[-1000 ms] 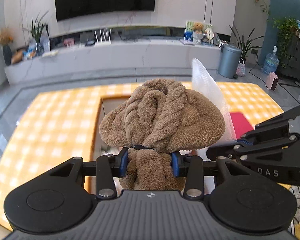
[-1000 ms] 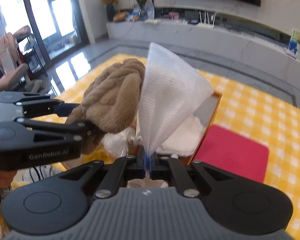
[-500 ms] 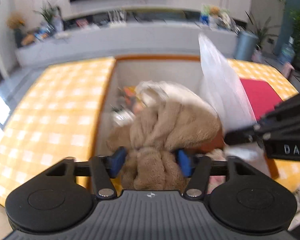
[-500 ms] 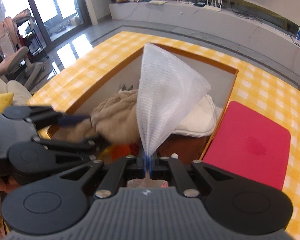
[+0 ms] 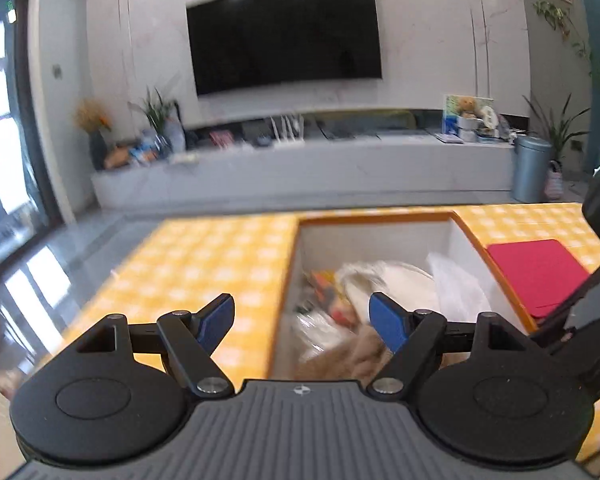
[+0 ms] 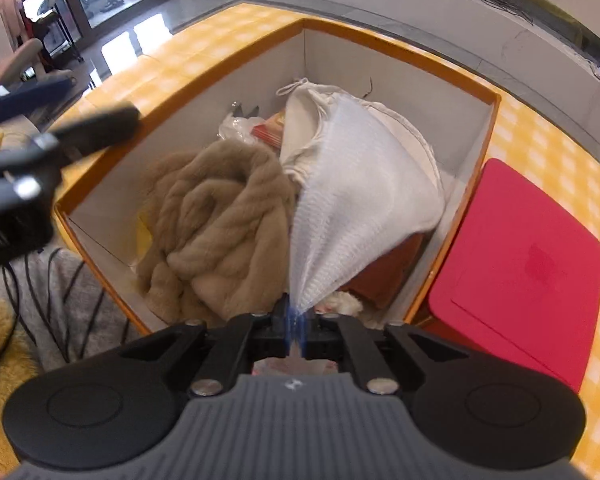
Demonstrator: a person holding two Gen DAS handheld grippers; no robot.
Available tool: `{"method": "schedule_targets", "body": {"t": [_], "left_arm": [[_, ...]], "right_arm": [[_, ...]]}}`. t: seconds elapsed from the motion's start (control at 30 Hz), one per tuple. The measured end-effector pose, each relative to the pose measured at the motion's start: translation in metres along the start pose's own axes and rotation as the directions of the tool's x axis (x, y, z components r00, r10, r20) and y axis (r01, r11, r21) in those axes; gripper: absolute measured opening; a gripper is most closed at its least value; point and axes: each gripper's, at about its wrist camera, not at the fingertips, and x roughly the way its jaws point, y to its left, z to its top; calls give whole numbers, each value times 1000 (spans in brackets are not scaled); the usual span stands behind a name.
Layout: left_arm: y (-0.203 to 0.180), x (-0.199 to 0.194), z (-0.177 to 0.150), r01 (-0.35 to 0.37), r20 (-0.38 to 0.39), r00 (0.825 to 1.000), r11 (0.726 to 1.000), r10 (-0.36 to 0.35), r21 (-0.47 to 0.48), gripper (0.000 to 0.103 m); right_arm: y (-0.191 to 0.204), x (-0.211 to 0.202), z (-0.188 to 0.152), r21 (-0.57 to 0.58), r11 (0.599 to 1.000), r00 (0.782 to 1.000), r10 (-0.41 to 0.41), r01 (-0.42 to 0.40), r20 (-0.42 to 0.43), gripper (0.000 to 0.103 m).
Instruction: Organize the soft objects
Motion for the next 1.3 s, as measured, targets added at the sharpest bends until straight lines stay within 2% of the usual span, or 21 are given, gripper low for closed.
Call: {"method": "schedule_targets", "body": {"t": [0.03, 0.07, 0.1, 0.13, 0.17, 0.23, 0.27, 0.33, 0.47, 0.57, 0.7, 0.83, 1.03, 1.3], "left_arm": [[0, -2, 2, -5, 15, 1000, 1000, 5, 10, 90], [1, -5, 4, -4, 29, 1000, 1000, 4, 6, 90], [1, -8, 6, -2, 42, 999, 1000, 3, -9, 91], [1, -12, 8, -1, 53, 999, 1000, 2, -26, 91], [1, -14, 11, -3, 60, 998, 999, 6, -41, 93], [-4, -21, 17, -27, 78, 996, 998, 32, -64, 95], [-8, -25, 19, -43, 100, 994, 996, 51, -73, 97], [-18, -33, 23, -57, 120, 991, 995, 66, -79, 101], [-39, -45, 32, 29, 86, 996, 993, -19, -111, 101], [-62, -56, 31, 68, 102, 993, 993, -58, -98, 101], [-89, -60, 23, 118, 90, 990, 990, -111, -83, 101], [-110, -63, 15, 114, 80, 991, 991, -108, -77, 101], [-121, -65, 6, 102, 65, 993, 990, -96, -101, 101], [-133, -63, -5, 52, 38, 998, 994, -48, -97, 101]], "right_arm": [[1, -1, 0, -3, 1000, 1000, 1, -1, 5, 21], [1, -3, -1, -3, 1000, 1000, 6, -6, 15, 28], [2, -7, -2, 0, 1000, 999, 9, -9, 31, 47], [2, -12, -3, 3, 1000, 998, 14, -14, 58, 56], [2, -19, -5, 6, 1000, 996, 10, -11, 86, 70], [4, -35, -12, 9, 1000, 988, -21, 19, 154, 83], [5, -44, -16, 6, 999, 980, -40, 40, 193, 86], [5, -63, -26, 8, 997, 958, -79, 80, 276, 95], [-5, -96, -55, 77, 989, 899, -146, 125, 413, 100], [-17, -111, -82, 107, 985, 861, -168, 133, 479, 100], [-38, -120, -102, 210, 972, 849, -197, 104, 491, 100], [-55, -125, -119, 279, 957, 827, -220, 80, 517, 100], [-59, -123, -134, 255, 959, 801, -247, 122, 545, 100], [-65, -118, -150, 251, 961, 809, -240, 119, 537, 100]]}}
